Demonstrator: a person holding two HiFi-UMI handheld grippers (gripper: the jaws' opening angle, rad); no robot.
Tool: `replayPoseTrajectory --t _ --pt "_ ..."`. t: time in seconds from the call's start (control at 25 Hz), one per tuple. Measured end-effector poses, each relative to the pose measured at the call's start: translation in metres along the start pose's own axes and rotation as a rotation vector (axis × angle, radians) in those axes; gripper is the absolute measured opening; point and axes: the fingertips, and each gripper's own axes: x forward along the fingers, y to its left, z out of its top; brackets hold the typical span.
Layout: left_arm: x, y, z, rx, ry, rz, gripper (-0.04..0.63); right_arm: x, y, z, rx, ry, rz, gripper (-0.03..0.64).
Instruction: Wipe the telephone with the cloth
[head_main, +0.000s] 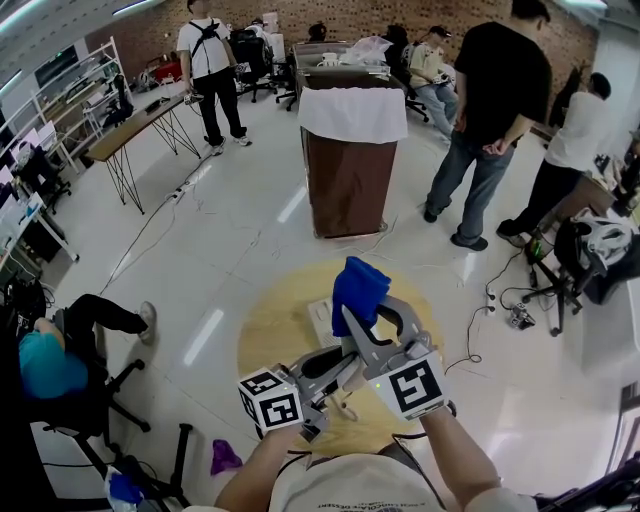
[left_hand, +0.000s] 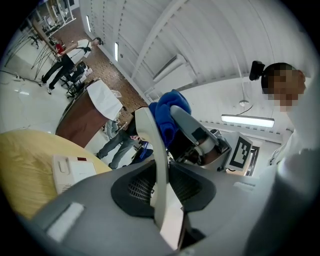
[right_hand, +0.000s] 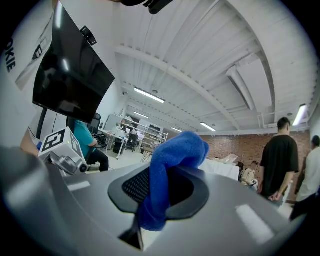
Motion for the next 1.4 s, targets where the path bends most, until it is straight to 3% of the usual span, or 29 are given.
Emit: replayPoseTrajectory --t 0.24,0.44,0.64,0.84,1.4 --pt "-0.004 0.001 -0.003 0.015 0.004 0.019 0.078 0.011 0.002 0.006 -0.016 -0.020 0.014 0.071" --pt "-0.007 -0.001 -0.008 0.003 0.006 0.010 0.078 0.021 -0.008 0.028 0.064 -0.052 0.031 0.071" --pt "-0.004 -0.006 -0.016 0.033 0.038 0.003 0.078 0.038 -0.007 0.033 -0.003 -0.037 0.071 0.071" --pt "-0.006 -0.006 -0.017 0.042 0.051 0.005 0.078 0.043 -0.007 0.024 0.002 -0.032 0.080 0.071" --pt "-0.011 -0.006 -0.010 0.044 0.023 -0.002 0.078 0.036 -0.035 0.002 0.066 0.000 -0.011 0.071"
